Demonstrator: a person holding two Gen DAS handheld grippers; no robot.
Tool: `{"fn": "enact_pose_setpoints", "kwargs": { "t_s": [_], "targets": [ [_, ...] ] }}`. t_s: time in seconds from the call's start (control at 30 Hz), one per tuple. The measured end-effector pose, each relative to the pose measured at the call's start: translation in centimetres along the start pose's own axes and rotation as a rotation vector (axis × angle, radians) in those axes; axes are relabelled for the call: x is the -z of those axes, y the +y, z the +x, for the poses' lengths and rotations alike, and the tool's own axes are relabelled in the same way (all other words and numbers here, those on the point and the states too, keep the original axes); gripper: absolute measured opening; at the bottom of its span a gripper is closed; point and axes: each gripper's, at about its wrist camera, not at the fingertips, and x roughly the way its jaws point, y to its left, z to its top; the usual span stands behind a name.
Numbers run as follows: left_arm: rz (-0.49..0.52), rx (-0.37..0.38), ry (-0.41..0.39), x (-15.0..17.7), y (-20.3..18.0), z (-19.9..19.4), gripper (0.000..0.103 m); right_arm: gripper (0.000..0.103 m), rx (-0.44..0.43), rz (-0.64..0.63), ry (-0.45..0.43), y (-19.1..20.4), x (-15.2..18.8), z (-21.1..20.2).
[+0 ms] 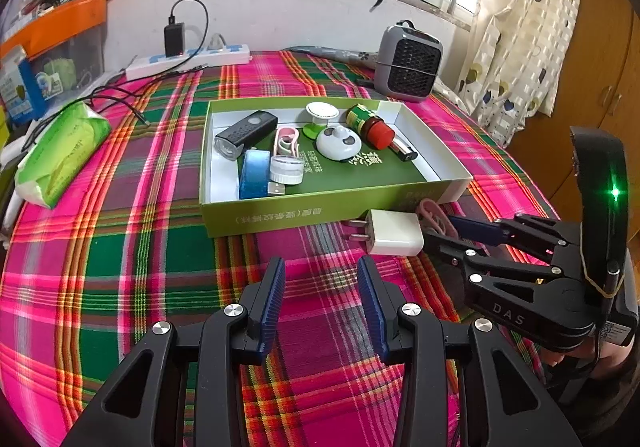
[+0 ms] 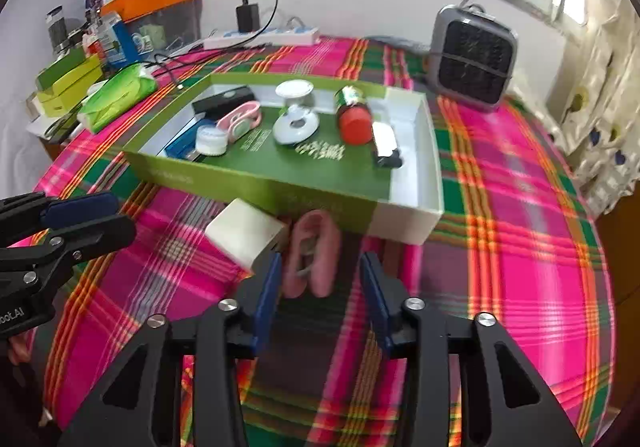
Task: Organize rigid objects
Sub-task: 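Move the left gripper to the white charger plug while the right gripper approaches the pink clip, then close the left gripper on the white charger plug while the right gripper grasps the pink clip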
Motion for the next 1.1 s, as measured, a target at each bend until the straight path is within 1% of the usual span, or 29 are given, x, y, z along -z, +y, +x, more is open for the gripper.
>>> {"fn": "enact_pose_setpoints", "kwargs": {
  "t_s": [0.13,0.2,0.3,0.4,0.57,0.7,0.97,1.1],
  "targets": [
    [0.0,0.001,0.001,0.0,0.0,0.1,0.036,0.029,-0.015,0.005,0.006,0.1,0.0,0.4],
    [-0.002,0.001,0.003,0.1,0.0,0.2,0.036,0.023,-0.03,0.005,0.002,0.1,0.0,0.3],
    [-0.006,0.006,0.004,0.2,0.1,0.2,0.036,0.023,-0.036,-0.01,-0.002,0.3,0.0,0.3],
    [-0.01,0.006,0.004,0.3,0.3,0.2,0.036,0.023,-0.073,-0.024,0.0,0.7,0.1,0.2],
    [-0.026,0.015,0.001,0.6,0.7,-0.2,0.036,0.023,-0.119,-0.077,-0.001,1.8,0.7,-0.5],
    [-0.037,0.018,0.003,0.8,0.9,-0.3,0.036,0.023,-0.14,-0.125,0.009,2.8,1.3,-0.9],
    [-0.03,0.039,0.008,0.6,0.3,0.0,0.036,0.023,-0.213,-0.117,0.016,3.6,1.8,-0.9],
    [-0.015,0.048,0.015,0.3,-0.2,0.5,0.037,0.023,-0.214,-0.093,0.008,3.3,1.9,-1.1]
  ]
}}
